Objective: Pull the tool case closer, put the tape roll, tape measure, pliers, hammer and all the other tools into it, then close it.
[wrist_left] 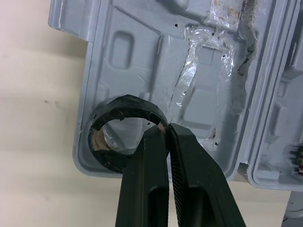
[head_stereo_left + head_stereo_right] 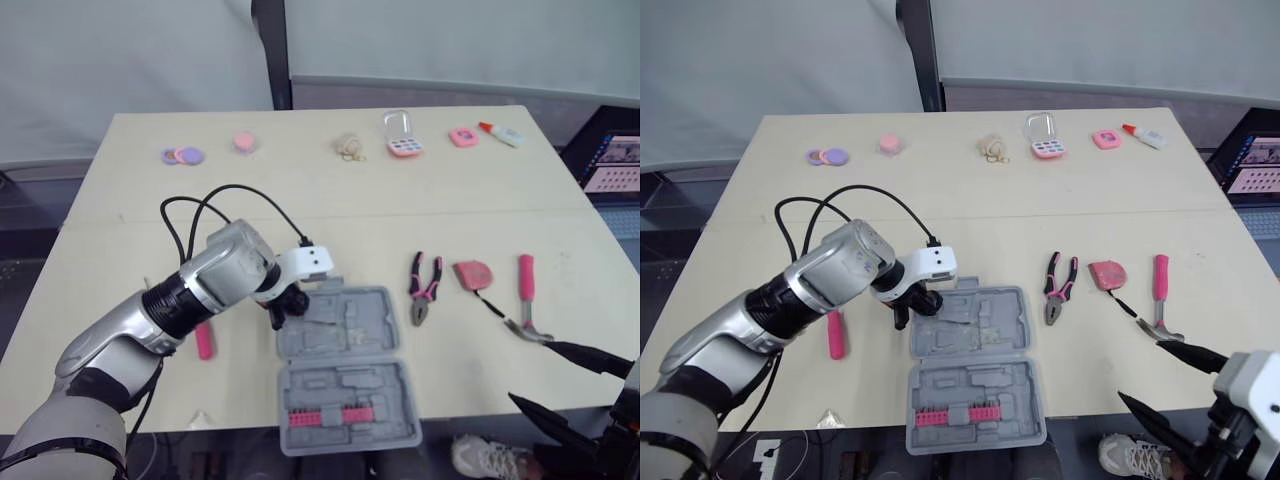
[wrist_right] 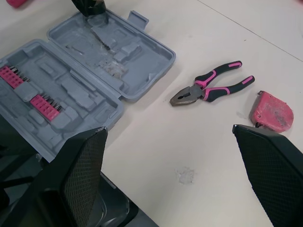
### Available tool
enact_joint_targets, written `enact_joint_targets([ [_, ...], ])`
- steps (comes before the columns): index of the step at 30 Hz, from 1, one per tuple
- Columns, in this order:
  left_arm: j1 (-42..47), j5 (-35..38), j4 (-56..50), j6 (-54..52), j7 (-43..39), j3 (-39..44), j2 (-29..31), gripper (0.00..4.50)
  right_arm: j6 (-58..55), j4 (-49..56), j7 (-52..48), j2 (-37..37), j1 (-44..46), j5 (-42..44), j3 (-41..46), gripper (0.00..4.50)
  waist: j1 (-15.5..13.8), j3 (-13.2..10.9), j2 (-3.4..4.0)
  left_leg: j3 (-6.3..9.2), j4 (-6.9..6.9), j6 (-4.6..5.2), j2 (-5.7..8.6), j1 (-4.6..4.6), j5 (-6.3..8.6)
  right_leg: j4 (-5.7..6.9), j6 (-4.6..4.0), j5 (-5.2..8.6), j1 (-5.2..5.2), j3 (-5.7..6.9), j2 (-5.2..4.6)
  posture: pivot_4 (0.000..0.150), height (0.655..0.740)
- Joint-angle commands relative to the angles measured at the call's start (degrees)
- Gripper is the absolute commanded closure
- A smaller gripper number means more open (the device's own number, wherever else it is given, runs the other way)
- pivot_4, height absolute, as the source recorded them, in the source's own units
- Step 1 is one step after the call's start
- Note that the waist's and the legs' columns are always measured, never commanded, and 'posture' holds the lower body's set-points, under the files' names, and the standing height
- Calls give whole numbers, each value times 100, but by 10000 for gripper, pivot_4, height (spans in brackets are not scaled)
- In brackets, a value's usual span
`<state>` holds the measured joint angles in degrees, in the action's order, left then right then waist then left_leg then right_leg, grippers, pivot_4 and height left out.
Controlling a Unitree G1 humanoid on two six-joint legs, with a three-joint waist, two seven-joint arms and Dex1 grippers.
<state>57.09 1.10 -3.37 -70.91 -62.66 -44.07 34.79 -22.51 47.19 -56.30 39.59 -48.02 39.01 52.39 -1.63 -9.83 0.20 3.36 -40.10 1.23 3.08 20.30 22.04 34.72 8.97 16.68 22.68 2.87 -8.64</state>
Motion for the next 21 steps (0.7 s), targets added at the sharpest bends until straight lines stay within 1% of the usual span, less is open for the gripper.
enact_joint_targets([
  [1,-25,74,-30,42,64,-35,28,44657,-5,188,-86,13,-95,150,280,0,-1,0,0,0,0,0,0,0,0,0,0,0,0,0,0,1500,7400],
  [21,-18,95,249,337,197,-163,12,44657,-143,287,-48,22,-154,232,450,0,-2,0,0,-1,0,0,0,0,0,-1,0,0,0,0,0,1500,7400],
])
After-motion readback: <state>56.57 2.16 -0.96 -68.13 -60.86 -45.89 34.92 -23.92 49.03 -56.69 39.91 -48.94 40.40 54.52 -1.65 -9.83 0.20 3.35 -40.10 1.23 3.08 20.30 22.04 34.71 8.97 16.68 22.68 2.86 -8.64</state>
